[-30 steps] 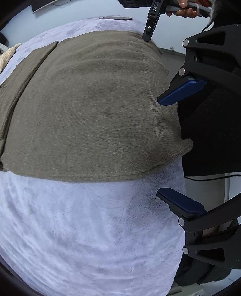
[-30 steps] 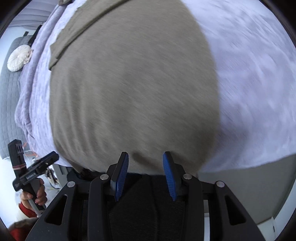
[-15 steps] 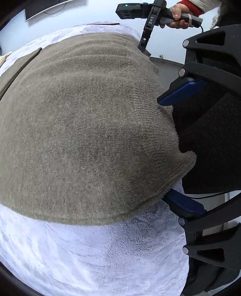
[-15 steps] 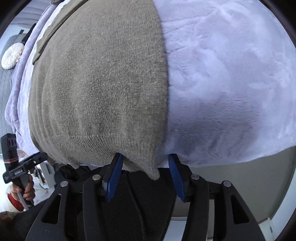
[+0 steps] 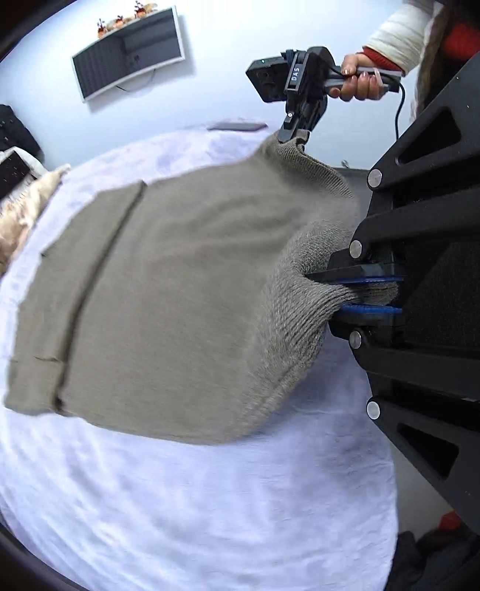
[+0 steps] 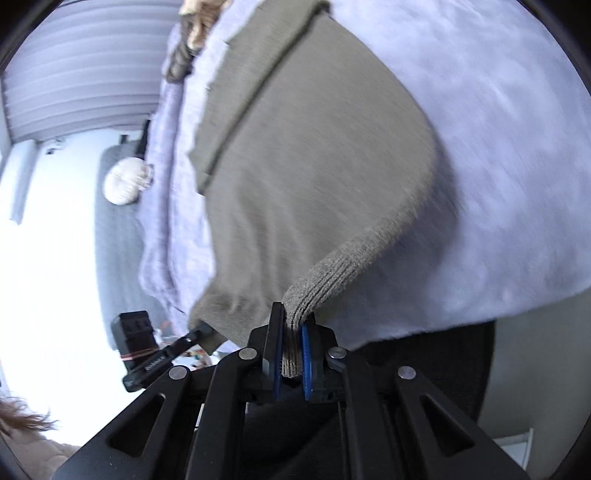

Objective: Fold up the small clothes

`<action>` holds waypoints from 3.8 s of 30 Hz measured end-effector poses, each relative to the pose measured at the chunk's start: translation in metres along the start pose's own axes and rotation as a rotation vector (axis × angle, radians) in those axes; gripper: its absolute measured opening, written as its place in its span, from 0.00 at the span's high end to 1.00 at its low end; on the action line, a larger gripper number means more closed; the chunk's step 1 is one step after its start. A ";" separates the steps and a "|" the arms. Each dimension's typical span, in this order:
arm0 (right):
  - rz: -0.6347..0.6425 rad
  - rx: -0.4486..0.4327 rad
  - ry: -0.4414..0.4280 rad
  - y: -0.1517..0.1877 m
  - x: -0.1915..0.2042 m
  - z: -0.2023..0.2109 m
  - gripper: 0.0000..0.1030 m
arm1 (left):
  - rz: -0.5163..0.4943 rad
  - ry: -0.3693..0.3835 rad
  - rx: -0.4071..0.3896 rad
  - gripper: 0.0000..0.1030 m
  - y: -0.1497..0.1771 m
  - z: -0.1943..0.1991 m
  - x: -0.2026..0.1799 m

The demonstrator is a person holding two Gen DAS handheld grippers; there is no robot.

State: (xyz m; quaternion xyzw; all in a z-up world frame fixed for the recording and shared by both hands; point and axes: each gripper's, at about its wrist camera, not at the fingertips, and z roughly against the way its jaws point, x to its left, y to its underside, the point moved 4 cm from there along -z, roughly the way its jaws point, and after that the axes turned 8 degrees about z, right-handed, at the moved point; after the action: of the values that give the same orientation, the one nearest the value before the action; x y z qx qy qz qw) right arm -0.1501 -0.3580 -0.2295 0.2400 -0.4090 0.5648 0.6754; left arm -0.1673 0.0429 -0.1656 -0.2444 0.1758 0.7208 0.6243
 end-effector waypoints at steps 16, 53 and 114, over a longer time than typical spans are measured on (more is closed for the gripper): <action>0.091 -0.164 -0.211 -0.195 0.094 0.028 0.92 | 0.006 0.034 -0.259 0.91 -0.201 0.044 -0.057; 0.294 -0.166 0.126 -0.405 0.066 -0.080 0.75 | 0.106 -0.309 -0.402 0.20 -0.376 -0.059 -0.015; 0.014 0.041 0.083 -0.121 0.096 -0.260 0.94 | 0.297 -0.103 -0.162 0.88 -0.193 -0.058 0.098</action>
State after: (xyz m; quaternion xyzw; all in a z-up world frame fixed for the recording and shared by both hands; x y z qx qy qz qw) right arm 0.0417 -0.1285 -0.2767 0.2274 -0.3705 0.5874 0.6827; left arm 0.0212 0.1210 -0.2588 -0.2281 0.1190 0.8287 0.4971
